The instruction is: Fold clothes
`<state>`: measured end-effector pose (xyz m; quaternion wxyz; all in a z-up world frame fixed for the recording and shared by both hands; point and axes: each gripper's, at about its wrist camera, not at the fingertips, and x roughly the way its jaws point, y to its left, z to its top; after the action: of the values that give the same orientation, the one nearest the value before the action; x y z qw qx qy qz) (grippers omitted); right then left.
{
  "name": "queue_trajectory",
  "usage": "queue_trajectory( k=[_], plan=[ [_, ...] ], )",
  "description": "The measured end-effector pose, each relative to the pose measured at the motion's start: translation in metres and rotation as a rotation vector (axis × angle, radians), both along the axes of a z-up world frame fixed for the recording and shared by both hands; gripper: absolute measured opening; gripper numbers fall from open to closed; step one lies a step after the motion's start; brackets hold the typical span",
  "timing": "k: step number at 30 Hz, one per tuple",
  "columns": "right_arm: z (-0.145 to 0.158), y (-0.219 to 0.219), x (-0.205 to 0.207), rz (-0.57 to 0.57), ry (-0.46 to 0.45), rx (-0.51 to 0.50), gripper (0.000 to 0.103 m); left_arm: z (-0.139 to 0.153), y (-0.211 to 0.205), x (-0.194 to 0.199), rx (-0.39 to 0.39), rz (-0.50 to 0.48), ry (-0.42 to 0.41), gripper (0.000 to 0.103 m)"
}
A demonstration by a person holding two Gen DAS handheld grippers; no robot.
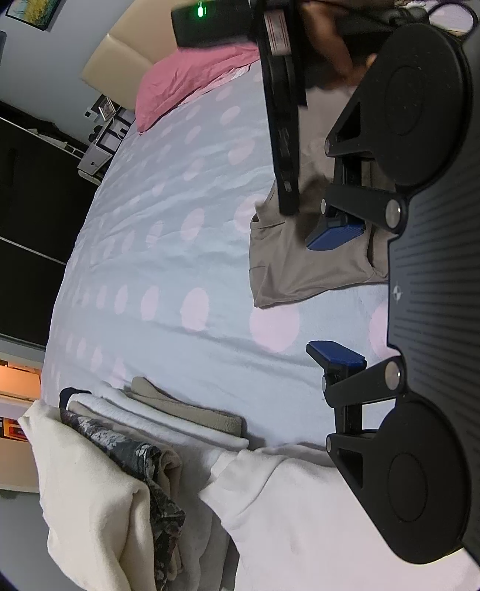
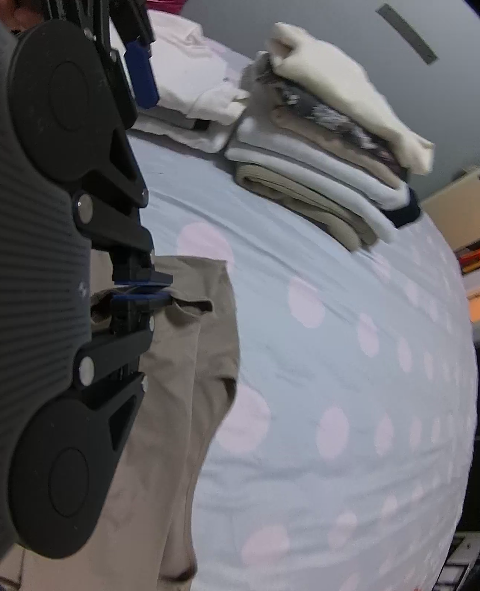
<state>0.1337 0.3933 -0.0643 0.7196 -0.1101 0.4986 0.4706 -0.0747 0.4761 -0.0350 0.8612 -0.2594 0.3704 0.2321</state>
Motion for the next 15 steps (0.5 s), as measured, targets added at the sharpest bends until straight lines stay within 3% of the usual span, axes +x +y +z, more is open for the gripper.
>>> queue_trajectory(
  k=[8,15],
  plan=[
    [-0.004,-0.007,0.006,0.011,0.002,0.012,0.016,-0.012,-0.006,0.02,-0.019,-0.022,0.014,0.053],
    [0.018,-0.105,0.023,-0.007,-0.106,0.003,0.016,-0.039,-0.014,0.05,-0.059,-0.038,0.03,0.047]
  ],
)
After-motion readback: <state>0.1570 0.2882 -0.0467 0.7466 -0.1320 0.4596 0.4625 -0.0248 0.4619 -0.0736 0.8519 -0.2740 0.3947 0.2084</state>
